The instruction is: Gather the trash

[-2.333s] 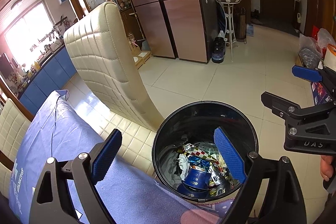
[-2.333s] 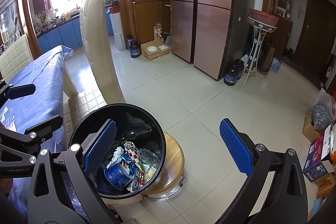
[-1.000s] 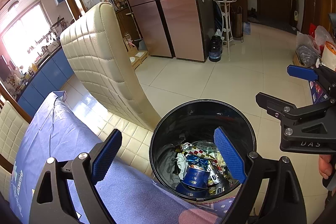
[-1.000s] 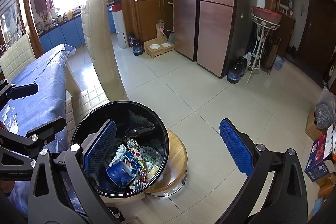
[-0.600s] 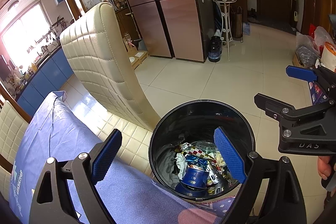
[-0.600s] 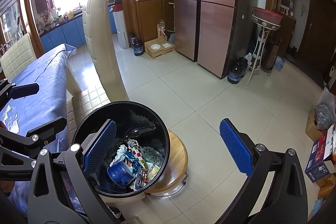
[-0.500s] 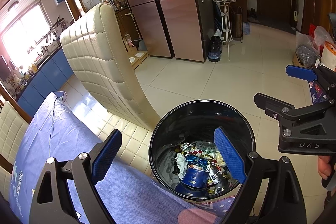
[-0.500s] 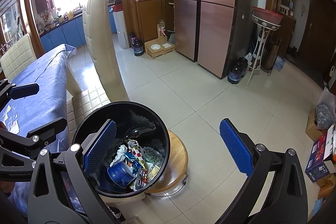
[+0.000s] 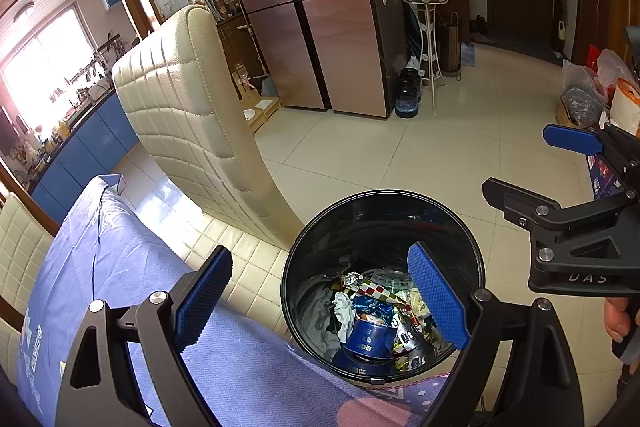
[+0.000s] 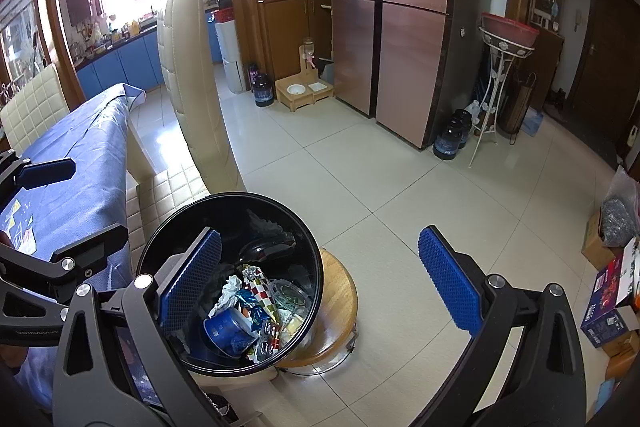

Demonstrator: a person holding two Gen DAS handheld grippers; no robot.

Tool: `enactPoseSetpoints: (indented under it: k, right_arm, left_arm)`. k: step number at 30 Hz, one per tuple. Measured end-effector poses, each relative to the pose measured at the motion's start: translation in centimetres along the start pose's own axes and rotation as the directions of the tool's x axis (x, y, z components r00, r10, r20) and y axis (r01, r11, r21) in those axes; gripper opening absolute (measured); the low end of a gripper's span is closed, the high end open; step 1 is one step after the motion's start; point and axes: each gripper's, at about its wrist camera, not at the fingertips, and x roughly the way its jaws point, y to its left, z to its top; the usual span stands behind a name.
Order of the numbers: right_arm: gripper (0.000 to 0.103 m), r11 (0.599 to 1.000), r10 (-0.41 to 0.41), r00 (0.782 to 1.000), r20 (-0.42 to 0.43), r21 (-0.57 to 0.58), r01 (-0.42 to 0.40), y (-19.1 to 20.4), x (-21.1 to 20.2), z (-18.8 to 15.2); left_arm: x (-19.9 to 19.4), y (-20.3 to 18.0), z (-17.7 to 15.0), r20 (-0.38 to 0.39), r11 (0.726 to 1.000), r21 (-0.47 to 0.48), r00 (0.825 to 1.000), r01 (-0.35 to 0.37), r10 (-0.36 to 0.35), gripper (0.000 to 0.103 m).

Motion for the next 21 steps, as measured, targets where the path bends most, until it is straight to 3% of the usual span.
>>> enactPoseSetpoints:
  k: [12, 21]
  right_arm:
    - [0.098, 1.0, -0.001, 1.0, 0.0, 0.001, 0.001, -0.09, 0.1, -0.01]
    - [0.098, 1.0, -0.004, 1.0, 0.0, -0.002, 0.004, -0.09, 0.16, -0.02]
  left_arm:
    - [-0.2, 0.22, 0.02, 0.025, 1.0, -0.009, 0.999, 0.027, -0.027, 0.087]
    - [-0.24, 0.39, -0.12, 0.023, 1.0, -0.009, 1.0, 0.01, -0.01, 0.087]
